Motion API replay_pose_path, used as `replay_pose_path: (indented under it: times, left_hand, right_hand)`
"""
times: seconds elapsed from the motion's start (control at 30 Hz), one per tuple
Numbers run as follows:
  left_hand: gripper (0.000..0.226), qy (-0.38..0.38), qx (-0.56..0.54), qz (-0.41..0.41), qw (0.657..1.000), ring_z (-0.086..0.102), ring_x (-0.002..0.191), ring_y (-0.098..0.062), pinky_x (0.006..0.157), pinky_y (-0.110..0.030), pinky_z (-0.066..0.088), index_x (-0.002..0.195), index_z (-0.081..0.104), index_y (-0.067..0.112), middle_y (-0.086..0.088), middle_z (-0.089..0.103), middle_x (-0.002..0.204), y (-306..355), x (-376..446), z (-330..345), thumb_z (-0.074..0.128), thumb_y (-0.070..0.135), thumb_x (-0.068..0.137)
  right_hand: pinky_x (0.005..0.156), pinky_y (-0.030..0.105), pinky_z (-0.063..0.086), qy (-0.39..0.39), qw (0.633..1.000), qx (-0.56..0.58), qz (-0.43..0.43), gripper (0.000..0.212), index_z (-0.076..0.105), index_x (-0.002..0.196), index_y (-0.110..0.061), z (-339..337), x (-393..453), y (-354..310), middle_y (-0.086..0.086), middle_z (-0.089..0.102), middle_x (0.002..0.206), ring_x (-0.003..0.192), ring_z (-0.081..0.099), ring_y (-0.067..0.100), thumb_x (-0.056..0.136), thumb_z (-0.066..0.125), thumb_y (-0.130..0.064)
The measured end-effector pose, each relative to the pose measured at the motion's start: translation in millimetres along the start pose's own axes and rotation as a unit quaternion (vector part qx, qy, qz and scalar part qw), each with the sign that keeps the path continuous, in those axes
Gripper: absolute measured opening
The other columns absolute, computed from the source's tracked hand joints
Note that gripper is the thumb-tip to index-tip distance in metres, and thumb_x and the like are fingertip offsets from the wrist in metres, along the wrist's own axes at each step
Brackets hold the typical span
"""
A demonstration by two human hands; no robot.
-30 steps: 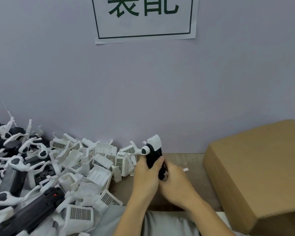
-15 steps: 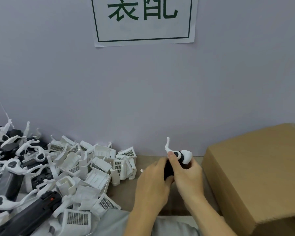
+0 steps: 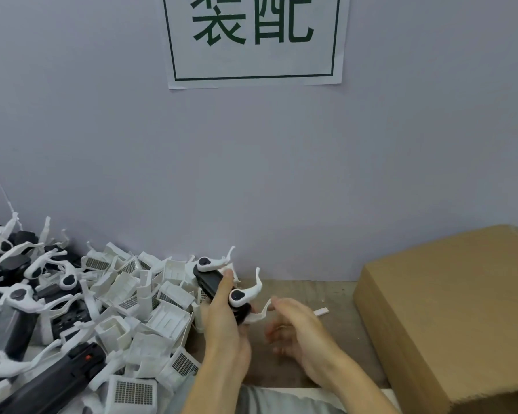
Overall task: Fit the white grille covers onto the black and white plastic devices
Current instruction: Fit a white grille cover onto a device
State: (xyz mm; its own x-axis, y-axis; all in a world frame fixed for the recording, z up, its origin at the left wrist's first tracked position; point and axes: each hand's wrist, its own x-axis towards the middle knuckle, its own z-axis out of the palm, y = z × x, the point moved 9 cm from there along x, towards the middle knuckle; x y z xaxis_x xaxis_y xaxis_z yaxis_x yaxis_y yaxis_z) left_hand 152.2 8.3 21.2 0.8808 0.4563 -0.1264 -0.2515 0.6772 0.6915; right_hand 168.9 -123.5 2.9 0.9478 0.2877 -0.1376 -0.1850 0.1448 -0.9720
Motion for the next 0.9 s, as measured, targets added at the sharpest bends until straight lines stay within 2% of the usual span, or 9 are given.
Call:
replay_pose_path:
  times: [0.1, 0.17, 0.27, 0.4, 0.53, 0.63, 0.73, 0.83, 0.9]
  left_hand:
    - [0.02, -0.039, 0.0, -0.025, 0.999, 0.067, 0.063, -0.024, 0.06, -0.038, 0.056, 0.099, 0.067, 0.006, -0.01, 0.068, 0.079, -5.5, -5.6, 8.8, 0.065, 0.024, 0.09]
    - [0.037, -0.065, 0.03, -0.022, 0.997, 0.068, 0.078, -0.034, 0.075, -0.051, 0.059, 0.111, 0.064, -0.002, -0.018, 0.068, 0.092, -6.7, -9.0, 13.1, 0.066, 0.024, 0.085]
    - [0.051, -0.097, 0.095, -0.031, 0.99, 0.067, 0.1, -0.049, 0.093, -0.057, 0.051, 0.125, 0.06, -0.001, -0.032, 0.066, 0.113, -15.6, -11.0, 17.9, 0.062, 0.034, 0.088]
    - [0.027, -0.075, 0.21, -0.004, 0.975, 0.068, 0.106, -0.038, 0.101, -0.061, 0.048, 0.122, 0.064, 0.021, -0.016, 0.072, 0.112, -23.4, -3.7, 12.7, 0.052, 0.035, 0.101]
    - [0.025, -0.062, 0.235, -0.016, 0.97, 0.07, 0.097, -0.035, 0.079, -0.054, 0.057, 0.119, 0.064, 0.023, -0.017, 0.072, 0.109, -30.1, 2.1, 8.9, 0.053, 0.037, 0.101]
    - [0.027, -0.05, 0.201, -0.033, 0.978, 0.066, 0.068, -0.031, 0.048, -0.032, 0.047, 0.119, 0.063, 0.015, -0.021, 0.07, 0.095, -32.5, 2.6, 5.6, 0.05, 0.033, 0.103]
    - [0.035, -0.054, 0.159, -0.061, 0.984, 0.059, 0.052, -0.03, 0.04, -0.029, 0.042, 0.117, 0.063, 0.005, -0.024, 0.067, 0.086, -32.6, -0.4, 4.0, 0.05, 0.034, 0.102]
    - [0.033, -0.046, 0.186, -0.048, 0.98, 0.064, 0.07, -0.04, 0.057, -0.041, 0.051, 0.116, 0.063, 0.002, -0.03, 0.068, 0.097, -28.5, 0.7, 3.0, 0.05, 0.029, 0.103]
    - [0.024, -0.048, 0.215, -0.013, 0.975, 0.067, 0.093, -0.047, 0.081, -0.056, 0.054, 0.115, 0.064, 0.007, -0.029, 0.069, 0.106, -24.7, -0.9, 7.1, 0.051, 0.024, 0.103]
  right_hand:
    - [0.056, 0.028, 0.042, -0.095, 0.993, 0.041, 0.05, 0.035, 0.07, 0.092, -0.01, 19.6, -11.3, 3.5, 0.013, 0.063, 0.077, 0.061, 0.061, 0.021, 0.091, 0.06, -0.044]
    - [0.059, 0.029, 0.044, -0.127, 0.99, 0.041, 0.045, 0.041, 0.069, 0.099, -0.009, 24.8, -14.9, 0.8, 0.014, 0.062, 0.082, 0.064, 0.061, 0.021, 0.087, 0.061, -0.047]
    - [0.064, 0.031, 0.049, -0.116, 0.992, 0.041, 0.004, 0.035, 0.069, 0.11, -0.01, 22.4, -11.3, -5.2, 0.014, 0.068, 0.088, 0.072, 0.065, 0.023, 0.092, 0.061, -0.038]
    - [0.055, 0.028, 0.05, -0.044, 0.997, 0.052, -0.033, 0.021, 0.063, 0.112, -0.003, 6.3, -2.7, -7.9, 0.016, 0.073, 0.087, 0.067, 0.068, 0.023, 0.101, 0.054, -0.018]
    - [0.054, 0.027, 0.049, -0.04, 0.996, -0.05, -0.063, 0.015, 0.065, 0.103, -0.009, 8.7, -1.4, -10.4, 0.007, 0.071, 0.077, 0.063, 0.064, 0.018, 0.101, 0.051, -0.014]
    - [0.057, 0.03, 0.047, -0.028, 0.992, -0.091, -0.082, 0.016, 0.065, 0.102, -0.009, 7.5, -0.7, -13.0, 0.006, 0.068, 0.074, 0.062, 0.058, 0.019, 0.098, 0.05, -0.008]
    - [0.056, 0.03, 0.046, -0.04, 0.993, -0.071, -0.08, 0.019, 0.065, 0.105, -0.009, 9.5, -0.7, -11.8, 0.009, 0.068, 0.077, 0.061, 0.056, 0.022, 0.097, 0.047, -0.004]
    - [0.054, 0.027, 0.046, -0.073, 0.996, -0.033, -0.051, 0.022, 0.064, 0.105, -0.012, 17.1, -1.9, -6.1, 0.008, 0.068, 0.077, 0.058, 0.056, 0.02, 0.097, 0.046, -0.002]
    - [0.053, 0.026, 0.045, -0.061, 0.997, -0.029, -0.037, 0.021, 0.065, 0.103, -0.014, 14.5, -0.3, -3.3, 0.005, 0.068, 0.074, 0.057, 0.056, 0.017, 0.097, 0.047, -0.004]
